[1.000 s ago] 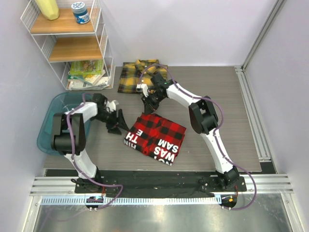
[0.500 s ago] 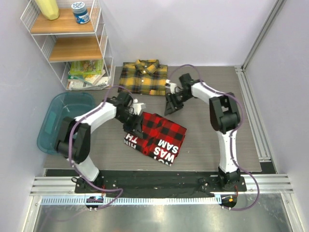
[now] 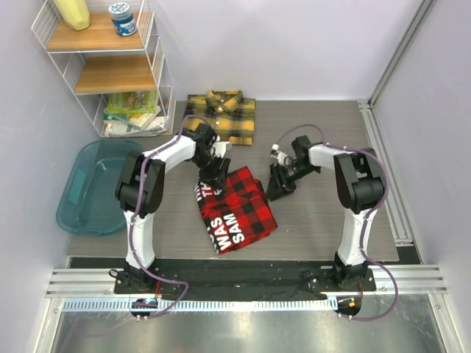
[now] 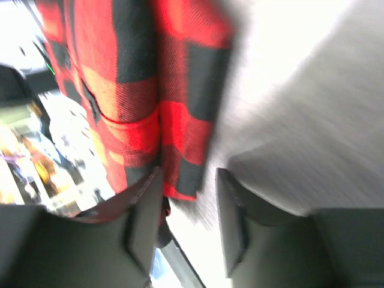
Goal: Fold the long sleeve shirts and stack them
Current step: Fold the shirt
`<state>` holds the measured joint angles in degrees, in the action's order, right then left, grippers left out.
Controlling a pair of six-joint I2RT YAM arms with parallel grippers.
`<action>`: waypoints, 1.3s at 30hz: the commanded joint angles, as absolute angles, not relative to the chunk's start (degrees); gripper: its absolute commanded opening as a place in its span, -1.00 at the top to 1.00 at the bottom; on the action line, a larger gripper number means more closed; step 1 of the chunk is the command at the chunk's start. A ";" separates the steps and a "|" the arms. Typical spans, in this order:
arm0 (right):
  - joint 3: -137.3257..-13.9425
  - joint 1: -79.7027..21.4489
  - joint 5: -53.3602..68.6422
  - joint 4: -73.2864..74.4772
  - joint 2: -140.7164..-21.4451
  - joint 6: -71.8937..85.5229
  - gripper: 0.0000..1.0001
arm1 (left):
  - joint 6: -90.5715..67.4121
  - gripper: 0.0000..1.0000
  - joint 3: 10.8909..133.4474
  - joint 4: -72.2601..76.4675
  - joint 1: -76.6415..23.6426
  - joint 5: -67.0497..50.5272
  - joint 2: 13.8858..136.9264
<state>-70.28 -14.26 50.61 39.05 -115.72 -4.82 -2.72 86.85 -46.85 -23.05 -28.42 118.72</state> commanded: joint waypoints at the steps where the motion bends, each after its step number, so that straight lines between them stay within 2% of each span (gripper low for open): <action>1: -65.15 -8.45 54.83 30.02 -109.78 7.86 -0.15 | -0.45 -0.13 82.72 -41.31 -20.92 -30.05 110.67; 3: -58.23 -7.65 56.33 22.63 -107.24 14.99 -0.30 | -0.26 -0.19 80.78 -40.08 -20.92 -32.33 105.57; 5: -53.11 -7.56 56.34 6.74 -104.95 28.33 -0.49 | 1.23 -0.34 77.88 -39.55 -21.35 -32.44 102.41; 6: -47.69 -7.56 55.55 0.42 -102.94 33.17 -0.63 | 1.06 -0.36 76.74 -39.55 -21.44 -32.34 100.65; 7: -45.37 -7.47 53.72 -12.79 -102.05 37.40 -0.99 | 0.88 -0.37 76.64 -40.07 -21.36 -32.08 100.11; 8: -43.52 -7.91 52.74 -17.70 -101.61 44.23 -0.99 | 1.23 -0.38 76.55 -40.69 -21.36 -31.99 99.67; 12: -42.98 -10.54 50.63 -24.16 -106.33 47.90 -1.00 | 2.02 -0.38 75.15 -42.01 -21.45 -30.85 98.96; 17: -43.15 -12.56 47.46 -27.59 -112.05 46.41 -0.96 | 2.11 -0.31 72.69 -41.84 -21.88 -29.01 100.19; 21: -44.73 -14.59 49.47 -30.75 -117.41 49.90 -0.76 | 1.50 -0.30 72.42 -42.01 -21.97 -28.04 101.95; 23: -44.39 -14.94 50.44 -34.79 -118.56 51.76 -0.51 | 1.23 -0.31 72.51 -41.66 -21.97 -28.39 102.22; 24: -44.12 -14.94 51.58 -36.20 -118.74 52.90 -0.31 | 0.88 -0.30 72.60 -41.49 -22.06 -28.30 102.04; 27: -43.34 -14.41 55.53 -41.20 -119.09 57.11 -0.03 | 0.70 -0.31 72.42 -41.22 -21.97 -27.42 101.87; 32: -39.64 -15.29 59.14 -57.20 -119.70 70.30 -0.19 | 0.35 -0.31 72.33 -40.61 -21.97 -27.95 102.39; 33: -39.64 -15.55 59.76 -59.48 -120.66 71.62 -0.34 | 0.26 -0.31 72.42 -40.34 -21.97 -27.95 102.74; 34: -39.64 -15.82 60.64 -60.37 -120.93 72.67 -0.39 | 0.26 -0.31 72.60 -40.25 -21.97 -27.86 102.74; 37: -38.85 -16.78 60.64 -66.69 -122.34 76.81 -0.36 | 0.26 -0.32 73.12 -40.17 -21.97 -27.86 102.92; 38: -38.85 -17.40 60.56 -67.75 -122.60 77.51 -0.28 | 0.35 -0.33 73.30 -40.25 -21.89 -27.86 102.83; 39: -38.85 -17.58 60.47 -67.50 -123.22 77.35 -0.09 | 0.35 -0.33 73.30 -40.17 -21.88 -27.77 102.66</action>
<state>-40.18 -15.81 59.20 -61.04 -120.66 71.11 0.45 72.18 -41.89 -21.76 -27.97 102.72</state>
